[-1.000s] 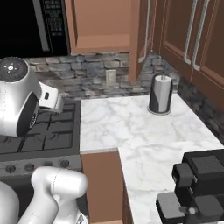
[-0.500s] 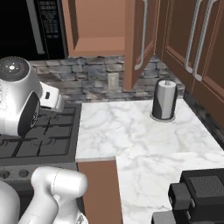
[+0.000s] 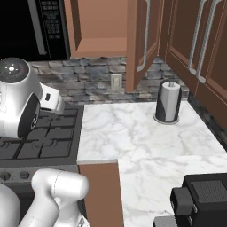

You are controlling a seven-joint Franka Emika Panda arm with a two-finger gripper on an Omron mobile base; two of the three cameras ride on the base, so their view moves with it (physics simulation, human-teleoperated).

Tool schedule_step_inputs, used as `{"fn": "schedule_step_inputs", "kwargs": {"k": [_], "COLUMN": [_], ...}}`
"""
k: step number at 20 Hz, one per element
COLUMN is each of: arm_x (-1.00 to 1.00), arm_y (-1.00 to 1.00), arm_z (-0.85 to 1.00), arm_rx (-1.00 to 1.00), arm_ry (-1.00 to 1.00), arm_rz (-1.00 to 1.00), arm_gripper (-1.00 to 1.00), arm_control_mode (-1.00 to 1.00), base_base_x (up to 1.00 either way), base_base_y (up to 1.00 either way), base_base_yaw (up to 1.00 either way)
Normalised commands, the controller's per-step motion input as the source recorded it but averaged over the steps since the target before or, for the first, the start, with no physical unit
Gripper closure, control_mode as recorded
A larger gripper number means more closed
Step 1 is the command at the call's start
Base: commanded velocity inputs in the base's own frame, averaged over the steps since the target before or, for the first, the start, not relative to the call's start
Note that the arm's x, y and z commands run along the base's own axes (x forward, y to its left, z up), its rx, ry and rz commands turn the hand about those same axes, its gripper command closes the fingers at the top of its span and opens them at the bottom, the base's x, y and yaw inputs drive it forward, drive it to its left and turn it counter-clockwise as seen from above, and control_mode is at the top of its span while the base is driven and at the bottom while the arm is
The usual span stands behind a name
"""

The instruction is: Close all open cabinet doors.

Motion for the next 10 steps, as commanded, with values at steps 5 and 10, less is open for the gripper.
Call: {"fn": "schedule_step_inputs", "kwargs": {"k": [5, 10], "arm_x": [0.00, 0.00], "arm_y": [0.00, 0.00], "arm_z": [0.00, 0.00], "arm_rx": [0.00, 0.00], "arm_ry": [0.00, 0.00], "arm_rz": [0.00, 0.00], "arm_gripper": [-1.00, -1.00], "arm_control_mode": [1.00, 1.00], "base_base_x": [0.00, 0.00], "base_base_y": [0.00, 0.00], "base_base_yaw": [0.00, 0.00]}}
